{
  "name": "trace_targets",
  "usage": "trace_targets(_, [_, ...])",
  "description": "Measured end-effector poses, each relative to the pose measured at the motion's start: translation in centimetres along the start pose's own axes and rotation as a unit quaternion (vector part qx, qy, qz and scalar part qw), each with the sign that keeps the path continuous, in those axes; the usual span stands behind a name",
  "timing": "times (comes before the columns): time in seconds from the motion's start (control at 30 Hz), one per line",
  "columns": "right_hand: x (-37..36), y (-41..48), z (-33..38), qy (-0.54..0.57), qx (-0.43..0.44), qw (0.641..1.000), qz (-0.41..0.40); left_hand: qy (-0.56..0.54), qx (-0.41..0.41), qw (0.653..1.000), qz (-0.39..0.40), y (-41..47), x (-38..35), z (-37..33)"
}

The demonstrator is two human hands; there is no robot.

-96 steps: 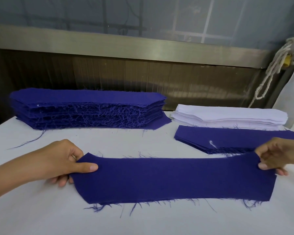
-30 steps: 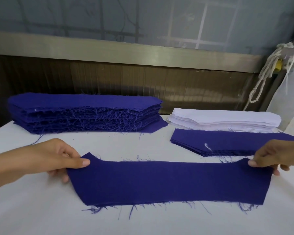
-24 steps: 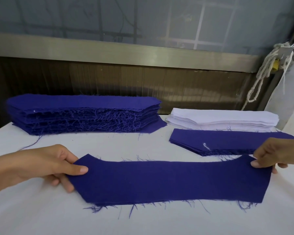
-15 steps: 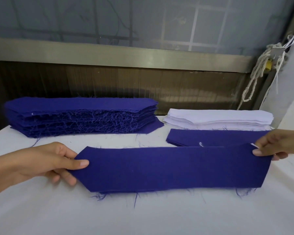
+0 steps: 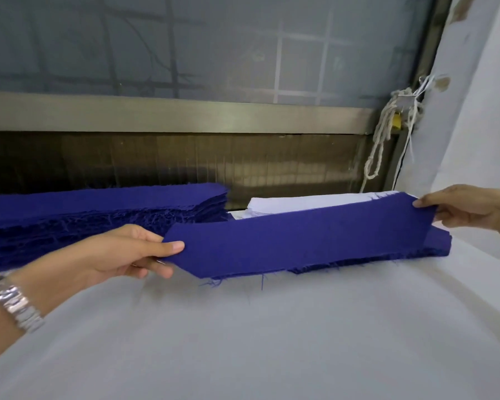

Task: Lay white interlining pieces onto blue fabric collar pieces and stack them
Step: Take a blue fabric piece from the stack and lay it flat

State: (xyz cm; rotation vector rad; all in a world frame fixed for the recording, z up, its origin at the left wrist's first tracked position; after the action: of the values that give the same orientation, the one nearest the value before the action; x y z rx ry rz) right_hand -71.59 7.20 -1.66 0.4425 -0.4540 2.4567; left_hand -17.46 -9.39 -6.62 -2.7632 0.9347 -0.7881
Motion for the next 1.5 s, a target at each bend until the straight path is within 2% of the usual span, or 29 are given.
trace_targets(0.3, [5.2, 2.2, -4.4, 0.121, -0.003, 0.983, -0.134, -0.041, -0.034, 0.999, 0.012, 6.9, -6.7, -5.3])
trace_targets(0.47, [6.5, 3.8, -6.3, 0.16, -0.004, 0.973, -0.167, -0.048, -0.027, 0.998, 0.026, 9.6, -9.6, -6.0])
trace_targets(0.63, [7.2, 5.2, -7.2, 0.134, -0.007, 0.97, -0.202, -0.061, -0.005, 0.998, 0.023, 11.2, -10.8, -5.2])
trace_targets(0.93, [7.0, 6.5, -9.1, 0.052, -0.02, 0.976, -0.209, -0.028, 0.008, 0.999, 0.021, 11.9, -11.3, -4.1])
trace_targets(1.23, [7.0, 6.7, -9.1, -0.045, 0.028, 0.974, -0.219, 0.035, -0.045, 0.998, -0.006, 11.9, -11.0, -4.8])
trace_targets(1.5, [6.5, 6.6, -8.5, -0.133, 0.064, 0.957, -0.25, 0.147, -0.09, 0.984, -0.053, 12.0, -10.5, -5.3])
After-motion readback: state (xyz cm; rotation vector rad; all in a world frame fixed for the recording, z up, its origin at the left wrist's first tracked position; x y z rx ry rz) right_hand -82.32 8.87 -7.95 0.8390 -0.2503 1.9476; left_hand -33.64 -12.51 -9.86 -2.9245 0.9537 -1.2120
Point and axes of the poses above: each hand's wrist, its own y-axis towards the middle knuckle, its own x-axis out of the back of the hand, z = x × y, the point moved 9 cm from there along y, towards the middle knuckle, and after that the axes turned 3 degrees about y, right-handed, at the moved point
